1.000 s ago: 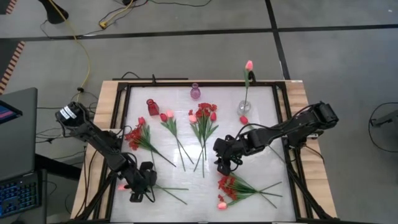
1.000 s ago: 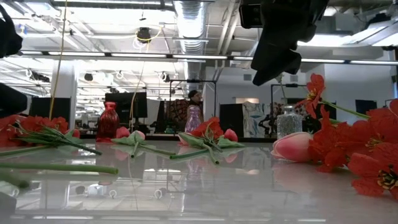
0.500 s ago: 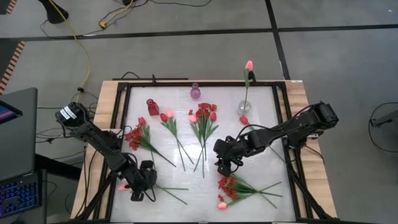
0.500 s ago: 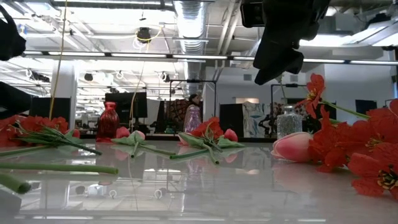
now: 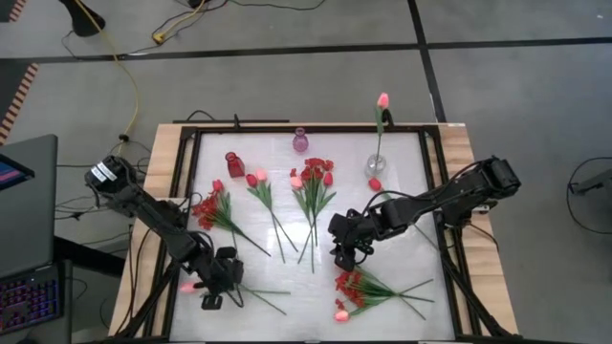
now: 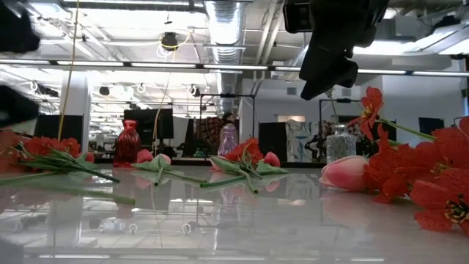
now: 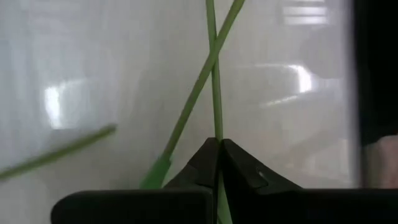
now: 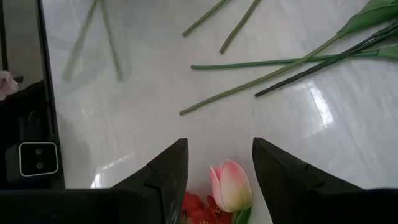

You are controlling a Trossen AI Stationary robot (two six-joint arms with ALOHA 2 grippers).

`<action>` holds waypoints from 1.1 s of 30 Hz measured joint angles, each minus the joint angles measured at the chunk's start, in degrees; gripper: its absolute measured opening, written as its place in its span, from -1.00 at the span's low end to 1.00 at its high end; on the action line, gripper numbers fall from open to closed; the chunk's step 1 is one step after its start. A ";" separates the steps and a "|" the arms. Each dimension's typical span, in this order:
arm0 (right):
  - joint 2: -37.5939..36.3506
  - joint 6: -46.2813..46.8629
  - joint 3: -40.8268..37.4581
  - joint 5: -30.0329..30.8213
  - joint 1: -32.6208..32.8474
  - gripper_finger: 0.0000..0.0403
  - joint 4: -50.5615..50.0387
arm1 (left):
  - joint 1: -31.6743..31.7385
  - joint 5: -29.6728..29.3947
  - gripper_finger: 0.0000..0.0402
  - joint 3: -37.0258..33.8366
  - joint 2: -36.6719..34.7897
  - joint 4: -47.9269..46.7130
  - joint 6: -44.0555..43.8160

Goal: Sort flowers into vase by color
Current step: Put the bottom left pink tulip into the transparent vase

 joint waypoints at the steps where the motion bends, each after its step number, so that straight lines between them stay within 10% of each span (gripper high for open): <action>1: 0.00 -0.01 0.00 -0.01 0.00 0.02 0.00 | 1.50 1.38 -1.00 1.61 -0.50 -2.64 0.62; 10: 0.00 -0.63 0.00 -0.05 -0.17 0.02 0.01 | 15.48 13.36 -1.00 21.91 -0.49 -29.79 15.85; 20: -0.52 -4.01 0.00 -0.35 -0.17 0.02 4.30 | 24.31 6.68 -1.00 37.63 0.20 -49.34 30.56; 33: 0.35 -12.34 -0.02 -1.96 -5.55 0.02 24.61 | 22.71 3.16 -1.00 40.59 10.10 -49.82 42.55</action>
